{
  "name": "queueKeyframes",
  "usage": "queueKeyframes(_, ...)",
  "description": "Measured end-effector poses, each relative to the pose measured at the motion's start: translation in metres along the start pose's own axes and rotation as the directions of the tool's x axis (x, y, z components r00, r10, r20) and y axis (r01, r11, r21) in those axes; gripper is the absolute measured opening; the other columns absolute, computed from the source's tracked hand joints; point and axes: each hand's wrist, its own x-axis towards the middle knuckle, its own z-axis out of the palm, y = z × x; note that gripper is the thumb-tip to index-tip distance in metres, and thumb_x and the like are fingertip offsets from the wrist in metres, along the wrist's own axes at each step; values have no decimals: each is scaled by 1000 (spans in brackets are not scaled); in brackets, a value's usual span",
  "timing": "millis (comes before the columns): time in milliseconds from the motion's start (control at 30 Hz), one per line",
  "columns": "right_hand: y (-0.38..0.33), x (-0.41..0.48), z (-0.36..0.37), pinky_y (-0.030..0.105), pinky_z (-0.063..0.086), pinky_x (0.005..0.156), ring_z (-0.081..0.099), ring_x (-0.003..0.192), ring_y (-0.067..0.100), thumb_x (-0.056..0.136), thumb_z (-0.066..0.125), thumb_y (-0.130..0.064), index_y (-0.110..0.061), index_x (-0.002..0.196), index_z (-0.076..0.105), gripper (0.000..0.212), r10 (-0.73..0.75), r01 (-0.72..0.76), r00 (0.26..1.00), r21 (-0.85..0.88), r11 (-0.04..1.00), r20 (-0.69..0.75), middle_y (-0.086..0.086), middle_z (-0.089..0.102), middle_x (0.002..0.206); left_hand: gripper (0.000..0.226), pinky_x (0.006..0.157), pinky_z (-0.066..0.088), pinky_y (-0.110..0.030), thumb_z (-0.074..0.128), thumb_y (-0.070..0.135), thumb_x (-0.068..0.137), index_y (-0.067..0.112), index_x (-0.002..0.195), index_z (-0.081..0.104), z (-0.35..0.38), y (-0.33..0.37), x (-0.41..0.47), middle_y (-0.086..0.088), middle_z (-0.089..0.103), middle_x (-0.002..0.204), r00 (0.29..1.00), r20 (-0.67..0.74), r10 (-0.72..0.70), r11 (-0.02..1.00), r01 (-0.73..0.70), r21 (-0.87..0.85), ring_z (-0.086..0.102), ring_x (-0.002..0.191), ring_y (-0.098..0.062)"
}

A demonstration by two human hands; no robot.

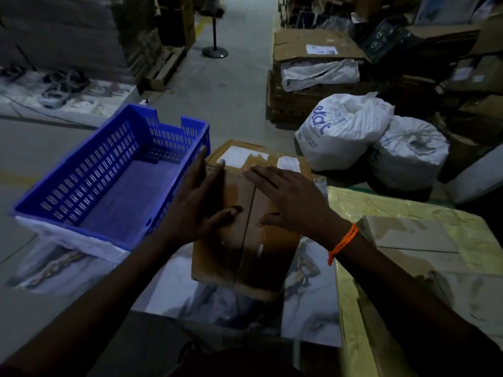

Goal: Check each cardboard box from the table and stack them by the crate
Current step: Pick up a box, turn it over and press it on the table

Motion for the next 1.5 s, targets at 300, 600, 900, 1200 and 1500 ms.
queueKeyframes(300, 3, -9, 3, 49, 50, 101, 57, 130, 39, 54, 97, -48, -12, 151, 41, 118, -66, 64, 994, -26, 998, -88, 14, 53, 151, 69, 122, 22, -45, 70, 52, 83, 17, 139, 49, 17, 0, 5, -9, 40, 155, 998, -68, -13, 993, 4, -122, 19, 155, -26)
queueKeyframes(600, -2, -47, 44, 52, 38, 114, 45, 144, 36, 86, 78, -29, -16, 155, 38, 81, -118, 91, 978, -158, 983, -171, 11, 43, 159, 56, 125, 19, -30, 70, 35, 85, 16, 131, 45, 52, 1, -27, -8, 38, 147, 978, -151, 145, 984, -158, -81, 24, 150, -34)
queueKeyframes(900, -7, -54, 60, 54, 37, 116, 43, 145, 33, 96, 65, -41, -14, 147, 53, 59, 8, -8, 977, 1, 1000, -212, 10, 49, 156, 48, 119, 25, -63, 63, 36, 92, 19, 133, 48, 45, -7, -24, -7, 46, 140, 952, -16, 306, 941, -299, 159, 38, 141, -34)
queueKeyframes(1200, 26, 11, 27, 45, 39, 112, 45, 139, 30, 98, 54, -50, -15, 145, 53, 59, 409, -369, 911, 337, 866, -52, 14, 50, 152, 52, 116, 35, -54, 46, 45, 103, 18, 147, 48, 23, 16, 47, -9, 49, 151, 986, 158, 52, 981, -80, 177, 42, 140, -26)
queueKeyframes(1500, 37, 51, 42, 52, 15, 126, 17, 157, 26, 97, 3, -52, -22, 162, 25, 75, 435, -457, 884, 128, 880, 169, 6, 23, 169, 71, 125, -2, -42, 0, 54, 102, 19, 163, 5, 47, 15, 100, -5, 1, 171, 906, 385, -177, 900, -9, 435, -2, 157, -20)
